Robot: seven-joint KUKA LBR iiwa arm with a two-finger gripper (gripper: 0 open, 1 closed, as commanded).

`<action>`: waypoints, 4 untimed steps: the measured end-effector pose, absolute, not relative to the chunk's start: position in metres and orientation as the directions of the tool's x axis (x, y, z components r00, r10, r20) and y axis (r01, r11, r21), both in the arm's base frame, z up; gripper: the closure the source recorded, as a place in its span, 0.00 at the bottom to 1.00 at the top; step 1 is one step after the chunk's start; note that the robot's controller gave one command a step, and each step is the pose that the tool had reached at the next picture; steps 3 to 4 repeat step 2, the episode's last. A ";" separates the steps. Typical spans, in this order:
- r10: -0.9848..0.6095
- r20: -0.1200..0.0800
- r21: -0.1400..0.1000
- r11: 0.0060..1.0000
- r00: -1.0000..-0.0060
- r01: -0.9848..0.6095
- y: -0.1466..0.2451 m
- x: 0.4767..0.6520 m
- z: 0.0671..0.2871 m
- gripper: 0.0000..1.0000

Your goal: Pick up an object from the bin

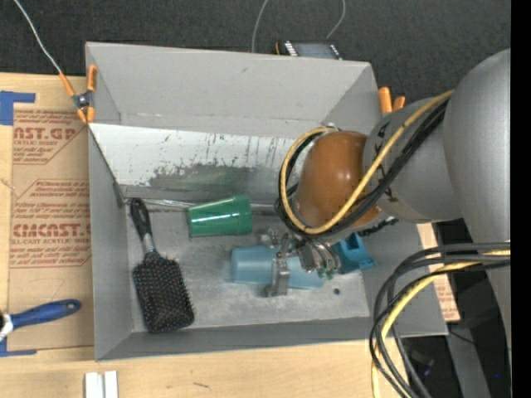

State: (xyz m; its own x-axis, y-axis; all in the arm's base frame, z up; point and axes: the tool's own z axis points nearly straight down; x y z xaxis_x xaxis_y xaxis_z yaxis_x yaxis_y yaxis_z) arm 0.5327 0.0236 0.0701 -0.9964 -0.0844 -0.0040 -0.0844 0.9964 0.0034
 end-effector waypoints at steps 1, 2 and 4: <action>-0.079 -0.009 0.002 0.997 -0.997 -0.079 0.000 0.590 0.086 1.00; -0.125 -0.019 0.001 0.992 -0.992 -0.125 0.014 0.573 0.204 1.00; -0.125 -0.019 0.001 0.992 -0.992 -0.125 0.014 0.573 0.204 1.00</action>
Offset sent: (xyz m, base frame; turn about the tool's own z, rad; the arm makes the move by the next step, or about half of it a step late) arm 0.0549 -0.0227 0.0151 0.0040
